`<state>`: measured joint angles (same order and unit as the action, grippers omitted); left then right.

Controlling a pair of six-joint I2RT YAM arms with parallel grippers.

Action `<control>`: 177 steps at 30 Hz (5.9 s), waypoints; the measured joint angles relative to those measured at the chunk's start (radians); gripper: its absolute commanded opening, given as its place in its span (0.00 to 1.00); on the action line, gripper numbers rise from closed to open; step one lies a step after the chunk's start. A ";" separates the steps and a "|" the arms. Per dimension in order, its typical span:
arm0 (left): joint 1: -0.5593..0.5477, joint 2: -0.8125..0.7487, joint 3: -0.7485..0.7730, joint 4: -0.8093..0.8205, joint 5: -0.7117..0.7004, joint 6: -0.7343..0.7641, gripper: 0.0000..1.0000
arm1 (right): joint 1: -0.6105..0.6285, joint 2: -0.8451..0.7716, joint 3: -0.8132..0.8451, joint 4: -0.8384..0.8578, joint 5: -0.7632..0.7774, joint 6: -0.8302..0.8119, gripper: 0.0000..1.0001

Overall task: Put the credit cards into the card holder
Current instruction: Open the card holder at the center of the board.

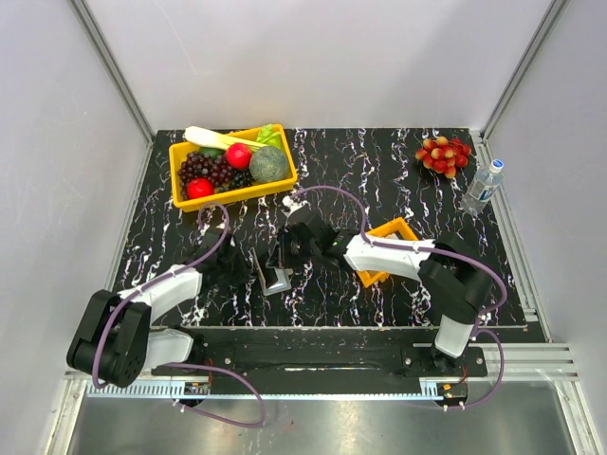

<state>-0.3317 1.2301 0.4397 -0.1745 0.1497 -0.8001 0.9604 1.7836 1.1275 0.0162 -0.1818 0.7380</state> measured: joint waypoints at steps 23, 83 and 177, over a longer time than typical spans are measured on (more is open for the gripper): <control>0.012 0.127 -0.016 0.245 0.123 -0.025 0.01 | -0.006 0.111 0.034 -0.014 0.053 -0.002 0.00; 0.053 -0.193 -0.104 0.024 -0.083 -0.037 0.48 | 0.070 0.239 0.247 -0.216 0.273 -0.064 0.00; 0.048 -0.193 -0.024 -0.021 0.062 0.106 0.00 | -0.092 -0.127 -0.050 -0.106 0.138 0.025 0.00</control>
<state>-0.2840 1.0374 0.4156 -0.1951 0.2115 -0.6937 0.8688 1.6562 1.0775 -0.0902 -0.0441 0.7631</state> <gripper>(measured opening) 0.027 0.009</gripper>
